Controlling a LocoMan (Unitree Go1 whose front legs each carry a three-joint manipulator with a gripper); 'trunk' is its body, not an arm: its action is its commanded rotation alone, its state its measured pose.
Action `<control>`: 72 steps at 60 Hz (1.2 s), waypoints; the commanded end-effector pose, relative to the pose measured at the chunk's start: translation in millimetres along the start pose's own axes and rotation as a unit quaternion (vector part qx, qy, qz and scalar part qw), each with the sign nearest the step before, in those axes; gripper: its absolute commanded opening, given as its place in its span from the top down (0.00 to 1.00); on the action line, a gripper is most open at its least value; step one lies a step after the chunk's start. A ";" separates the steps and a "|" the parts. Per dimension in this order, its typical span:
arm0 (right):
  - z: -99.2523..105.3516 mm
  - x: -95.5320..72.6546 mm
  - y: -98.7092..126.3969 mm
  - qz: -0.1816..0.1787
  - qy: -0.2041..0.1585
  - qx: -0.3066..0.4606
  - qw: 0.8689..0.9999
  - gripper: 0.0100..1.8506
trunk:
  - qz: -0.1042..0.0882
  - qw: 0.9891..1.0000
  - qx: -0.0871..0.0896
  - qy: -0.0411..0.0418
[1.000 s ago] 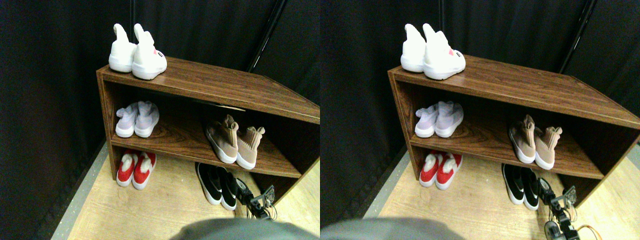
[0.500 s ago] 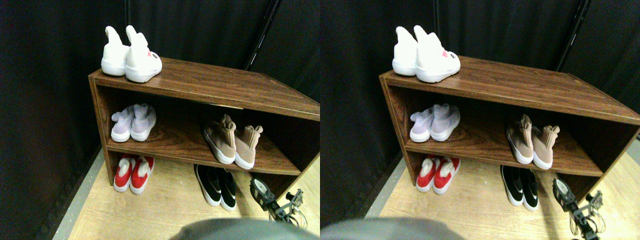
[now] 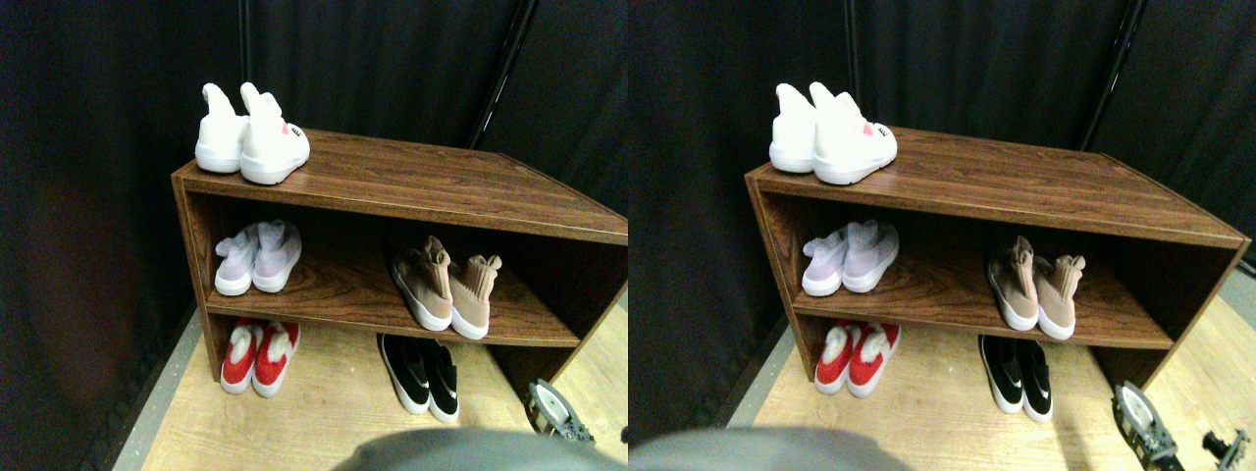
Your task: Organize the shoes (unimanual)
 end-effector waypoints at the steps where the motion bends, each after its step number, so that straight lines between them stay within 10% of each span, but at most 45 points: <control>1: -4.2 -6.9 17.4 0.044 0.006 0.003 0.999 0.97 | -0.003 1.000 -0.002 -0.013; 30: -8.7 -26.0 54.5 0.120 0.010 -0.038 0.992 0.97 | -0.012 0.999 0.005 -0.034; 72: -18.8 -9.9 53.7 0.118 0.017 -0.023 0.993 0.97 | -0.014 1.000 0.003 -0.020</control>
